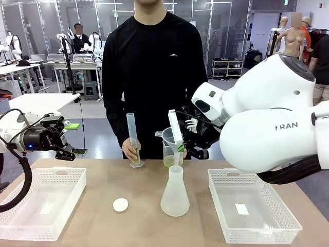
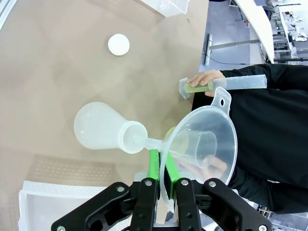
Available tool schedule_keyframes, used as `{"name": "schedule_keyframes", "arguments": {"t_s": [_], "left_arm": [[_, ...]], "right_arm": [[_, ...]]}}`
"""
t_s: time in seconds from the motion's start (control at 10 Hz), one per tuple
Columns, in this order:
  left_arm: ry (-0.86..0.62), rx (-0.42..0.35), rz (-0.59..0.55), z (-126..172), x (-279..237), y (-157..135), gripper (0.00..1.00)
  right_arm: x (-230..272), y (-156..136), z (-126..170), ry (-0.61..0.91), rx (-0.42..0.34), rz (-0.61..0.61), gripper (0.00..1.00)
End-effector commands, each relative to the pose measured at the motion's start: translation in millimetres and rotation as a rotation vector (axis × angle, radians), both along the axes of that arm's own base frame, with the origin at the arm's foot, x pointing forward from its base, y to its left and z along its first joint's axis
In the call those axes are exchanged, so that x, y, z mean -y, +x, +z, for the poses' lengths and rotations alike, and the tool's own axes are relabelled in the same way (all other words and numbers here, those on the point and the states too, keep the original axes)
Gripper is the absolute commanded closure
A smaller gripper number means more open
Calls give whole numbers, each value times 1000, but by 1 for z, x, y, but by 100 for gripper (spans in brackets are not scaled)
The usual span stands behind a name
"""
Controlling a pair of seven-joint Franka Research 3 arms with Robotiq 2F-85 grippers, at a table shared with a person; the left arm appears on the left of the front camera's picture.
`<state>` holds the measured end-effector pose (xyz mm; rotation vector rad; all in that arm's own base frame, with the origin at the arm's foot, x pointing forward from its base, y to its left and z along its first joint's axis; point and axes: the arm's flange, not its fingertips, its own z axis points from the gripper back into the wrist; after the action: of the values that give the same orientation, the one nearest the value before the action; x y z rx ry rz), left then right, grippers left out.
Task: Prepare the solutions needed for the experiment.
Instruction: Pick up the Plastic Funnel and insert it into the Big flask.
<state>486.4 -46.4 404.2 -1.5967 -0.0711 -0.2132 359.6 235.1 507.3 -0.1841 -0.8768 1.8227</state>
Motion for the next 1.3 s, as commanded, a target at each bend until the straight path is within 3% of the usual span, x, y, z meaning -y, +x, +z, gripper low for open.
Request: {"name": "schedule_keyframes", "arguments": {"t_s": [0.0,1.2], "left_arm": [[-4,3,-4,2,0,-1,0],[-4,3,-4,2,0,-1,0]], "right_arm": [[3,15,-14,20,-7,39,95],[7,31,-75,54,-103,25,95]]}}
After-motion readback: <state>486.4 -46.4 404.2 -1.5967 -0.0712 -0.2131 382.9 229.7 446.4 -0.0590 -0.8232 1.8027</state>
